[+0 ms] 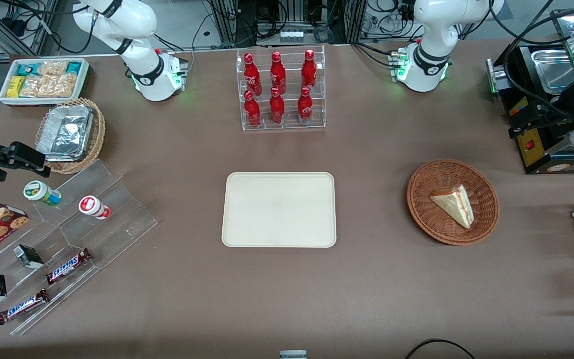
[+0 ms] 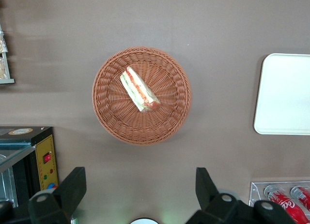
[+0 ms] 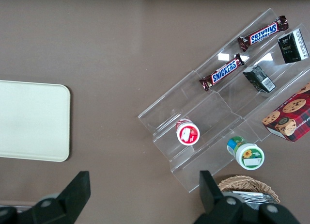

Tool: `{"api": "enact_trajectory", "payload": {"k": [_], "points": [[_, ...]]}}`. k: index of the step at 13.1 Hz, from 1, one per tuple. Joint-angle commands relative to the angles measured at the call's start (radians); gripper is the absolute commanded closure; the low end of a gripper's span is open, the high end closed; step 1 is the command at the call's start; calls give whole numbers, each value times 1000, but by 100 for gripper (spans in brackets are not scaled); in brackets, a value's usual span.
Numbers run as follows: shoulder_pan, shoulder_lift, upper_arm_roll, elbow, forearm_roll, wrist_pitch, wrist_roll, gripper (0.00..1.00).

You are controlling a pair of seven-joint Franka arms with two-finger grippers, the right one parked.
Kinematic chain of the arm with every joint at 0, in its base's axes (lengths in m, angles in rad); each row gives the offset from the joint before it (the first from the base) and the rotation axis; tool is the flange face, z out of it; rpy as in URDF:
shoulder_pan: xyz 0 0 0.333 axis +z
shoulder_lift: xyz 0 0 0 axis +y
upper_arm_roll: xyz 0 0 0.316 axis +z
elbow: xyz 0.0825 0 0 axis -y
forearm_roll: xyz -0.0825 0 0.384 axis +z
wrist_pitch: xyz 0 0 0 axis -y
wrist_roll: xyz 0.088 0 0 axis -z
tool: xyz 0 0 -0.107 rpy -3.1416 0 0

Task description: Place sandwich from basket to tray

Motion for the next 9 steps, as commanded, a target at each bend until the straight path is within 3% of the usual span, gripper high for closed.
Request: {"api": "enact_trajectory", "payload": {"k": [1,4,5,9], "points": [[6,-2,-2,27,1,-26,-13,0],[20,64,7,29,9,-12,-30,0],[20,113,16,28,54,0,-35,0],[18,202,26,-72,89,182,-273,0]]}}
